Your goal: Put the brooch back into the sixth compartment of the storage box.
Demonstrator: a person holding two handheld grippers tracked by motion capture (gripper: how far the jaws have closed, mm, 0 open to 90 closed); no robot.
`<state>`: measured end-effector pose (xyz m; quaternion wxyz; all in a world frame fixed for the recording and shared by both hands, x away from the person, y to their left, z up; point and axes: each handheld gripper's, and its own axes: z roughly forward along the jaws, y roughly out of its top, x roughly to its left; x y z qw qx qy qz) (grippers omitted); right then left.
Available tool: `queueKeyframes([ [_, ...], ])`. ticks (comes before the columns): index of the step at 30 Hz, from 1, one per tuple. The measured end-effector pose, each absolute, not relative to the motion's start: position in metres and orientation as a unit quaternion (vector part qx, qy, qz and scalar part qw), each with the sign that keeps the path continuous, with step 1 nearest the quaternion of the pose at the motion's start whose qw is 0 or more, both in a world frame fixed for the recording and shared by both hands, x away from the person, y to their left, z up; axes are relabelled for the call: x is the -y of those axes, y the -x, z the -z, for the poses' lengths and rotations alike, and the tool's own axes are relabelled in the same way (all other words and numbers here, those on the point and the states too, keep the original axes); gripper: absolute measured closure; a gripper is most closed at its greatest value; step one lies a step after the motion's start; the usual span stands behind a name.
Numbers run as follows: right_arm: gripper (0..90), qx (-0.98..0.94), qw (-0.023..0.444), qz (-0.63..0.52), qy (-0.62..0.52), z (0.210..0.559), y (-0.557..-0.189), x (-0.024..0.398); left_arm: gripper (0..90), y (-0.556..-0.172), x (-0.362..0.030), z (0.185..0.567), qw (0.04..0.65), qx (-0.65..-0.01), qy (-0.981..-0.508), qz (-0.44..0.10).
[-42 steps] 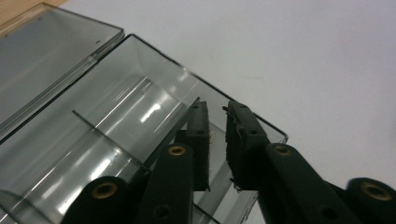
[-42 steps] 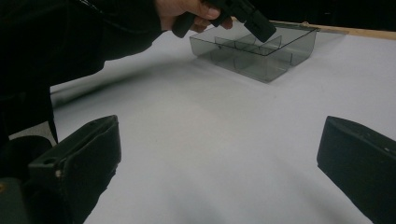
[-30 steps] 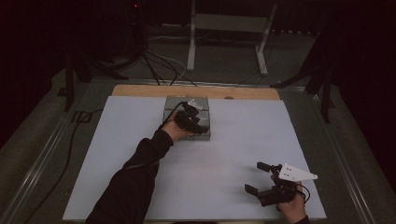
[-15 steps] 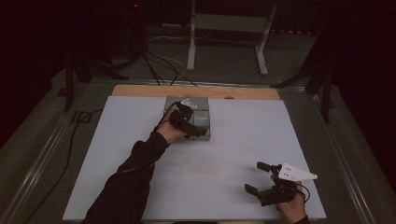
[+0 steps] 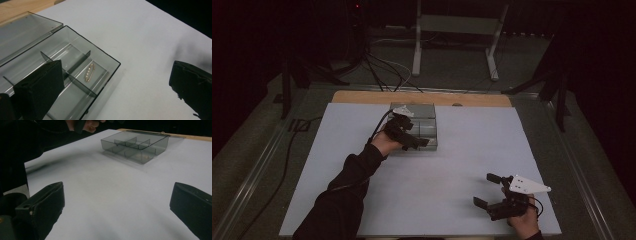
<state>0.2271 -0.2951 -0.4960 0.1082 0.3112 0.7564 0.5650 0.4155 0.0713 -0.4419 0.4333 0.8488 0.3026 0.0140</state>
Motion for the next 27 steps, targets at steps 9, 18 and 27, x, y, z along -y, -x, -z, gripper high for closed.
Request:
queueKeyframes([
  [9, 0.0, -0.756, 0.108, -0.565, -0.312, 0.496, -0.227, 0.295, 1.2, -0.401, -0.094, 0.435, 0.446, -0.285, -0.848, -0.005],
  [18, 0.0, -0.756, 0.108, -0.565, -0.313, 0.496, -0.228, 0.295, 1.2, -0.388, -0.121, 0.439, 0.445, -0.293, -0.846, -0.018],
  [27, 0.0, -0.758, 0.107, -0.563, -0.312, 0.497, -0.229, 0.292, 1.2, -0.370, -0.153, 0.449, 0.449, -0.301, -0.841, -0.019],
])
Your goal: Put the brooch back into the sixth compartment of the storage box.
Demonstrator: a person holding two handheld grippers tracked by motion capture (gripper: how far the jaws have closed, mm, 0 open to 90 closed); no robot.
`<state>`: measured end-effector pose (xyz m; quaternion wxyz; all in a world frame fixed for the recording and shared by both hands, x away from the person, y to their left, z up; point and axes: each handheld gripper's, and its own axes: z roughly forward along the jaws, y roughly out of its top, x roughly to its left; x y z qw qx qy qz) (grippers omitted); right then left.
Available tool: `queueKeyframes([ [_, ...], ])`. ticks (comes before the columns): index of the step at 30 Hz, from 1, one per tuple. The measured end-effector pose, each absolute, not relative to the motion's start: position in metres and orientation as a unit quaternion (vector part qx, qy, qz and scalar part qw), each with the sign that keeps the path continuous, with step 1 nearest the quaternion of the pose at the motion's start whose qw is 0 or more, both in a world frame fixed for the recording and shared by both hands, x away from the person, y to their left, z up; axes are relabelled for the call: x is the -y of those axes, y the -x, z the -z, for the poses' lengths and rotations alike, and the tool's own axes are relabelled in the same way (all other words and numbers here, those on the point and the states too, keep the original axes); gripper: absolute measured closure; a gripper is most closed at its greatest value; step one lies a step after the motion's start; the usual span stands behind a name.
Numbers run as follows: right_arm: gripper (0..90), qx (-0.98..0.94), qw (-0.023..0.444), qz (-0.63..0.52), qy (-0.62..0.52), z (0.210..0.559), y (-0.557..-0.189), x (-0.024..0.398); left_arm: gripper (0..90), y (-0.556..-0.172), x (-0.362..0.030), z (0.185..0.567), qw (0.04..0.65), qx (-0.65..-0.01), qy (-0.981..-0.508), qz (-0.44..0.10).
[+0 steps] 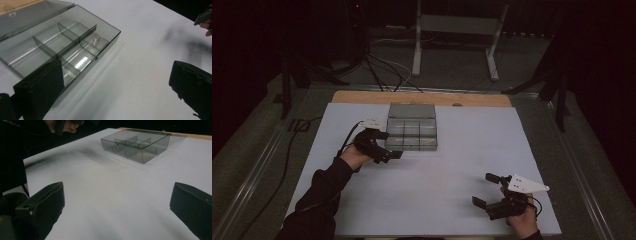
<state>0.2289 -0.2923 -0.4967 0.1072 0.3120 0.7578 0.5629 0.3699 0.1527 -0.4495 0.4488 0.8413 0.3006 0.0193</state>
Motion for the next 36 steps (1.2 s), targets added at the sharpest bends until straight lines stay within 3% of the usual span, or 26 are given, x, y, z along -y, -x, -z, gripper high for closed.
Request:
queueKeyframes([
  [26, 0.0, -0.760, 0.106, -0.558, -0.316, 0.498, -0.230, 0.291, 1.2, -0.302, -0.212, 0.482, 0.476, -0.320, -0.819, -0.028],
  [36, 0.0, -0.762, 0.107, -0.557, -0.314, 0.498, -0.230, 0.291, 1.3, -0.272, -0.222, 0.498, 0.479, -0.297, -0.826, -0.031],
])
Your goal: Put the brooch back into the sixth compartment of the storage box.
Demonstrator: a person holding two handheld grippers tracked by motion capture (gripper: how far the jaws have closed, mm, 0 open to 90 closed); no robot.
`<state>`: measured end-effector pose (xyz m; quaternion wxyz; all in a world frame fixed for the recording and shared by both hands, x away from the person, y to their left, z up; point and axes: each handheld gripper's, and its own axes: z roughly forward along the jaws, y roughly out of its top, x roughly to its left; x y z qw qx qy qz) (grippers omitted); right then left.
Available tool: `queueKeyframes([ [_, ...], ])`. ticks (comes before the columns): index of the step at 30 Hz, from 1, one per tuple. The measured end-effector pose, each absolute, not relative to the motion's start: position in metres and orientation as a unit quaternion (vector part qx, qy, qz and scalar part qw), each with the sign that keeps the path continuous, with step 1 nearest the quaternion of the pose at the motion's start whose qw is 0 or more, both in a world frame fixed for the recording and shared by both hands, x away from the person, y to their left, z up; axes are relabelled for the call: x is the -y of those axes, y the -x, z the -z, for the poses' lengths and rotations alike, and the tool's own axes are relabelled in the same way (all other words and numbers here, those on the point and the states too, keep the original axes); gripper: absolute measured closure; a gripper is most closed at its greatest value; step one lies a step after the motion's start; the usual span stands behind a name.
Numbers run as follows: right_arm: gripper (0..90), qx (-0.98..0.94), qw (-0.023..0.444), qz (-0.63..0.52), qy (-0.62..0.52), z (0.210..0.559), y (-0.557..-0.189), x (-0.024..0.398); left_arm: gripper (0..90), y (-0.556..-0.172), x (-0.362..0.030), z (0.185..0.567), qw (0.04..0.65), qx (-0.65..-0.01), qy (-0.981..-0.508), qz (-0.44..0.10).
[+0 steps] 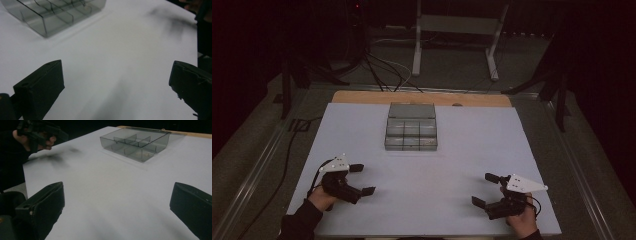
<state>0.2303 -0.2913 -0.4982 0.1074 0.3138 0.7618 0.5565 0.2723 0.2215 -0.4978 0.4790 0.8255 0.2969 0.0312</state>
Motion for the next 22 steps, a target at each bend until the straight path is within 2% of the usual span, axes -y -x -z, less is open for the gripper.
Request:
queueKeyframes([
  [10, 0.0, -0.765, 0.107, -0.554, -0.312, 0.498, -0.230, 0.291, 1.3, -0.251, -0.237, 0.506, 0.488, -0.314, -0.814, -0.038],
  [22, 0.0, -0.768, 0.106, -0.550, -0.310, 0.499, -0.231, 0.290, 1.3, -0.247, -0.251, 0.508, 0.510, -0.334, -0.791, -0.050],
])
